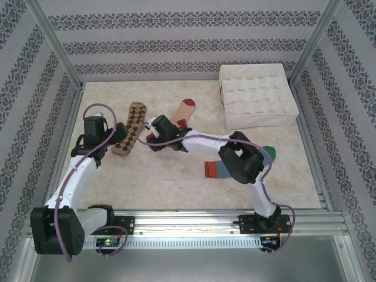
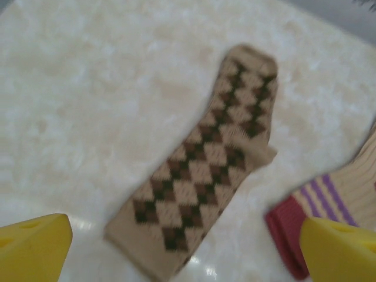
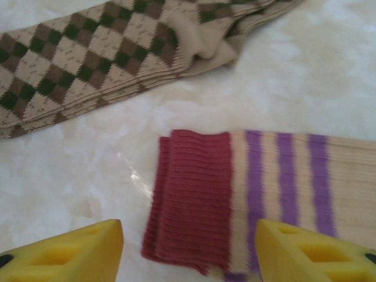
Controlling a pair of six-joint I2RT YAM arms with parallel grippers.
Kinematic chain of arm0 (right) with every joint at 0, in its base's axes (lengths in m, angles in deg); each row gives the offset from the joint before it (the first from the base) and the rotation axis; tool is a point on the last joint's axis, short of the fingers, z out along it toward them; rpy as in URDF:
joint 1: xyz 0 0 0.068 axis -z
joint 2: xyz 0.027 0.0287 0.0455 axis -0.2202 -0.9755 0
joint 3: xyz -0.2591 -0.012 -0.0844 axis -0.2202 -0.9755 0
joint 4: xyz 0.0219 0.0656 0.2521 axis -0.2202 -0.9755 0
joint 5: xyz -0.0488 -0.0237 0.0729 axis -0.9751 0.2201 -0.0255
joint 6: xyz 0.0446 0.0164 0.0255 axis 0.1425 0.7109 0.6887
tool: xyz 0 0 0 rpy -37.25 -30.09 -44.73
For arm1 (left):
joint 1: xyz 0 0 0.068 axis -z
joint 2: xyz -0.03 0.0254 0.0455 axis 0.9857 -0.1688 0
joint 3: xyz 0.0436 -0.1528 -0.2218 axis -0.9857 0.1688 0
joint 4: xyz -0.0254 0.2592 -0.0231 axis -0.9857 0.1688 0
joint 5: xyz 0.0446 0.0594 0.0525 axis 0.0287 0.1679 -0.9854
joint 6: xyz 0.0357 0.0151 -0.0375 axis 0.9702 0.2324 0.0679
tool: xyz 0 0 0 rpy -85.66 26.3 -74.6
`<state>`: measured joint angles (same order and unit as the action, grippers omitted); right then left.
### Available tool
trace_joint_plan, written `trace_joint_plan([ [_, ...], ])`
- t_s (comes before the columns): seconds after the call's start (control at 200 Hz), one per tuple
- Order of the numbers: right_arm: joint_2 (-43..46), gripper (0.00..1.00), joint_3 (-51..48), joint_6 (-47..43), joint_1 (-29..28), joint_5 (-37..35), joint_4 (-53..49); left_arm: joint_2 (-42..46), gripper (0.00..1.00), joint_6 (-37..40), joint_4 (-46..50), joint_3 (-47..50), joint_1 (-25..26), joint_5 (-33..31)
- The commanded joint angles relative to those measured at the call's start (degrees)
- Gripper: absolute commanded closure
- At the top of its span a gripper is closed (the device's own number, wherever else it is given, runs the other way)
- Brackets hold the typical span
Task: Roll the socks
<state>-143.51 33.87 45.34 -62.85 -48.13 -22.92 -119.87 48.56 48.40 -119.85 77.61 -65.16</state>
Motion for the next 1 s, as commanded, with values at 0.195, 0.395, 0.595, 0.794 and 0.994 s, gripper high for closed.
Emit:
trace_joint_plan([
  [0.195, -6.85, 0.37, 3.35, -8.51, -2.6, -5.38, -1.77, 3.42, 0.01, -0.51, 15.36, 2.24, -0.75, 2.0],
  [0.395, -2.24, 0.8, -5.36, -10.04, -3.26, -5.97, 3.69, 3.2, 0.01, 5.43, 13.34, 0.78, -0.75, 2.49],
  [0.595, 6.42, 0.94, -14.22, -11.62, -1.56, 4.64, 6.47, 6.06, 0.0, 18.61, 8.58, 1.92, -0.62, 21.82],
  [0.794, 10.07, 0.95, -16.68, -6.98, 5.24, 25.91, 1.31, 5.25, 0.0, 23.21, -1.61, 3.77, 6.28, 29.65],
  [0.994, 13.54, 0.97, -22.61, -1.33, 12.23, 37.93, 1.58, 2.93, 0.01, 28.33, -22.23, 10.76, 13.92, 31.69],
])
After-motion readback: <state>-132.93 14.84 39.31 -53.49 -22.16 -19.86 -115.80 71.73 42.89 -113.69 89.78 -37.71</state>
